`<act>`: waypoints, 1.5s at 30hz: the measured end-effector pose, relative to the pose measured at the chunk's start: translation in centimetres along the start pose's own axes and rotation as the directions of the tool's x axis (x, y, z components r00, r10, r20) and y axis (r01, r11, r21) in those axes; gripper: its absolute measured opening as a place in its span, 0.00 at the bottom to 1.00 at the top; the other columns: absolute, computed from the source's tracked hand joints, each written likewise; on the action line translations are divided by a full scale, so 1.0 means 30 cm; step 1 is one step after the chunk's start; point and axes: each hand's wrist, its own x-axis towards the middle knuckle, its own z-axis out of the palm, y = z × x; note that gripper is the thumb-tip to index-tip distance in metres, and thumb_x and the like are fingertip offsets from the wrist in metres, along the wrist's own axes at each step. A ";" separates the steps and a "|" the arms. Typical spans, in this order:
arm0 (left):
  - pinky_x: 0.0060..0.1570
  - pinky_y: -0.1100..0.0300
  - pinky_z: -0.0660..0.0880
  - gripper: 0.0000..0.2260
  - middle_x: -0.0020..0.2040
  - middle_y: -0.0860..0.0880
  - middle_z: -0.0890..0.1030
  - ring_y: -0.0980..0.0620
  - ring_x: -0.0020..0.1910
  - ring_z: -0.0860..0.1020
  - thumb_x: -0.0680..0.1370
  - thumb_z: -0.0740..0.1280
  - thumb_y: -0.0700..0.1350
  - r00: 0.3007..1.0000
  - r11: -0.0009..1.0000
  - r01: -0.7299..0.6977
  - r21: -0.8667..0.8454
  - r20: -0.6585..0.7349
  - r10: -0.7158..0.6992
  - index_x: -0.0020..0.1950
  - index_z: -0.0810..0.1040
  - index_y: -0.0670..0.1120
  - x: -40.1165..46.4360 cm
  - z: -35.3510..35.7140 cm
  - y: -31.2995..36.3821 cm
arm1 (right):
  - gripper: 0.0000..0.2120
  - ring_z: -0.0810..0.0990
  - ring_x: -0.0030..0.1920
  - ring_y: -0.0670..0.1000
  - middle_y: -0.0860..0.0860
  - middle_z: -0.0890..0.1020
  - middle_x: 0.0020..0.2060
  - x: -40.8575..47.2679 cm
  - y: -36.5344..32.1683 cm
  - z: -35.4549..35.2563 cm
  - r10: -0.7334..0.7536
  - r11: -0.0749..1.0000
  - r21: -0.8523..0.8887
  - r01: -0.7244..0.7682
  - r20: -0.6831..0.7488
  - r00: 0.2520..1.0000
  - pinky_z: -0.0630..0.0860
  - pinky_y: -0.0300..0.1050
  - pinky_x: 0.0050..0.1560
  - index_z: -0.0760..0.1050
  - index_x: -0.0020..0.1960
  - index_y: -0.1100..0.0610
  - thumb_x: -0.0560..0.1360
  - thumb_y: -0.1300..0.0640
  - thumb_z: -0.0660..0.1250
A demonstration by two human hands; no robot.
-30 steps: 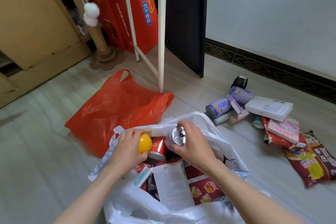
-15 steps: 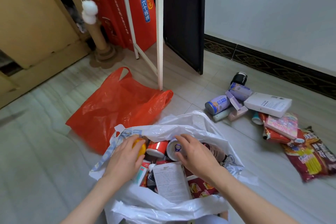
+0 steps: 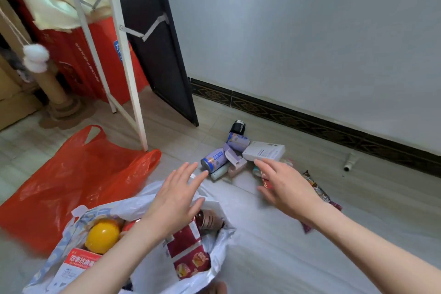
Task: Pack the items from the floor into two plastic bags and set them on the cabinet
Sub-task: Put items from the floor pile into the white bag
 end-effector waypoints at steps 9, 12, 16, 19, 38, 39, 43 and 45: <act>0.69 0.59 0.57 0.25 0.73 0.50 0.60 0.53 0.72 0.57 0.78 0.58 0.54 0.985 0.997 -0.065 -0.042 0.155 0.071 0.74 0.57 0.50 0.366 0.217 0.234 | 0.28 0.66 0.68 0.52 0.50 0.67 0.69 -0.114 0.433 0.065 0.312 0.949 0.049 -0.313 0.019 0.950 0.65 0.45 0.66 0.56 0.73 0.53 0.77 0.46 0.58; 0.70 0.58 0.57 0.26 0.74 0.50 0.59 0.52 0.73 0.57 0.77 0.59 0.53 0.971 0.996 0.003 -0.087 0.239 0.018 0.73 0.58 0.49 0.447 0.351 0.247 | 0.28 0.66 0.69 0.51 0.49 0.66 0.70 -0.113 0.524 0.190 0.384 0.915 0.103 -0.391 0.081 0.920 0.66 0.45 0.66 0.54 0.73 0.53 0.77 0.46 0.58; 0.67 0.58 0.60 0.26 0.72 0.48 0.63 0.50 0.71 0.61 0.77 0.61 0.52 0.947 0.947 0.230 -0.223 0.277 -0.164 0.72 0.60 0.46 0.534 0.512 0.257 | 0.28 0.64 0.70 0.52 0.49 0.64 0.72 -0.075 0.599 0.345 0.421 0.880 0.170 -0.443 0.151 0.894 0.62 0.44 0.66 0.54 0.74 0.53 0.77 0.46 0.58; 0.69 0.57 0.60 0.27 0.71 0.45 0.65 0.49 0.71 0.63 0.76 0.64 0.52 0.891 0.823 0.424 -0.378 0.339 -0.303 0.71 0.61 0.43 0.566 0.602 0.281 | 0.28 0.63 0.70 0.53 0.51 0.64 0.71 0.002 0.635 0.416 0.438 0.846 0.256 -0.468 0.168 0.883 0.63 0.47 0.67 0.55 0.73 0.53 0.77 0.46 0.58; 0.56 0.53 0.73 0.17 0.54 0.45 0.76 0.48 0.53 0.76 0.70 0.72 0.50 0.724 0.447 0.664 -0.600 0.366 -0.584 0.53 0.73 0.44 0.677 0.737 0.372 | 0.52 0.61 0.68 0.59 0.59 0.62 0.68 0.445 0.685 0.477 0.253 0.899 0.290 -0.328 0.269 0.929 0.64 0.54 0.66 0.44 0.75 0.56 0.64 0.40 0.71; 0.56 0.51 0.73 0.19 0.54 0.45 0.76 0.48 0.53 0.76 0.69 0.73 0.51 0.721 0.445 0.670 -0.594 0.377 -0.581 0.55 0.74 0.43 0.675 0.737 0.375 | 0.51 0.61 0.67 0.59 0.59 0.63 0.67 0.438 0.691 0.477 0.275 0.892 0.295 -0.342 0.248 0.929 0.64 0.54 0.66 0.45 0.75 0.56 0.65 0.40 0.70; 0.60 0.53 0.70 0.29 0.58 0.44 0.72 0.46 0.60 0.71 0.65 0.73 0.58 0.715 0.553 0.696 -0.458 0.366 -0.596 0.59 0.72 0.42 0.676 0.737 0.402 | 0.45 0.62 0.65 0.57 0.57 0.64 0.65 0.393 0.716 0.464 0.438 0.783 0.439 -0.440 0.113 0.892 0.66 0.52 0.62 0.51 0.73 0.53 0.64 0.40 0.69; 0.60 0.54 0.67 0.31 0.60 0.44 0.70 0.45 0.63 0.67 0.66 0.72 0.59 0.714 0.602 0.699 -0.385 0.331 -0.617 0.61 0.70 0.42 0.678 0.735 0.419 | 0.44 0.62 0.65 0.57 0.57 0.65 0.64 0.359 0.728 0.466 0.498 0.727 0.501 -0.469 0.085 0.863 0.66 0.53 0.62 0.53 0.72 0.52 0.64 0.40 0.69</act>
